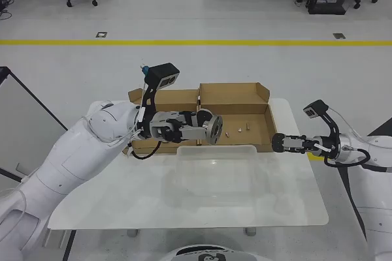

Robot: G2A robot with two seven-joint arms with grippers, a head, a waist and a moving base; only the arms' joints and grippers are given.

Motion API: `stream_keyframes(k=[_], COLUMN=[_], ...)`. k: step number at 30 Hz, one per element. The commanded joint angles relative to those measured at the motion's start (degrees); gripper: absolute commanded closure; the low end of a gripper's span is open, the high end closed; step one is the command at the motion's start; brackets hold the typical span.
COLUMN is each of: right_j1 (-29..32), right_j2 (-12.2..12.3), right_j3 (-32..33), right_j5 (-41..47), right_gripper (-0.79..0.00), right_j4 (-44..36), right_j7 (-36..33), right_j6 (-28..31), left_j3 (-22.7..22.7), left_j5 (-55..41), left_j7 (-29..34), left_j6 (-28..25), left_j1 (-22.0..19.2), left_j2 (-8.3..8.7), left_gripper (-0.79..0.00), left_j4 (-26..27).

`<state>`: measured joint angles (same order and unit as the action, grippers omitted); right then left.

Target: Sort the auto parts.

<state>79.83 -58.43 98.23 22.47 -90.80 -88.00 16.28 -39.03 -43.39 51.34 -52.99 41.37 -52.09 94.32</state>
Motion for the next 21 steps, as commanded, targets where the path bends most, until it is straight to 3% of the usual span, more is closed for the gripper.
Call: stream_keyframes(k=[1, 13, 16, 21], right_j1=[0.0, 0.0, 0.0, 0.0], right_j2=[0.0, 0.0, 0.0, 0.0], right_j3=[0.0, 0.0, 0.0, 0.0], right_j5=[0.0, 0.0, 0.0, 0.0], right_gripper=[-0.785, -0.785, -0.785, -0.785], right_j4=[0.0, 0.0, 0.0, 0.0], right_j7=[0.0, 0.0, 0.0, 0.0], right_j6=[0.0, 0.0, 0.0, 0.0], left_j3=[0.0, -0.2, -0.3, -0.6], left_j5=[0.0, 0.2, -5.1, -12.4], left_j7=[0.0, -0.5, -1.8, -0.8], left_j6=[0.0, 0.4, -1.7, -0.7], left_j1=[0.0, 0.3, 2.4, 3.3], left_j2=[0.00, -0.02, -0.44, -0.94], left_gripper=[0.000, 0.000, 0.000, 0.000], left_j4=[0.0, 0.4, 3.9, 7.1])
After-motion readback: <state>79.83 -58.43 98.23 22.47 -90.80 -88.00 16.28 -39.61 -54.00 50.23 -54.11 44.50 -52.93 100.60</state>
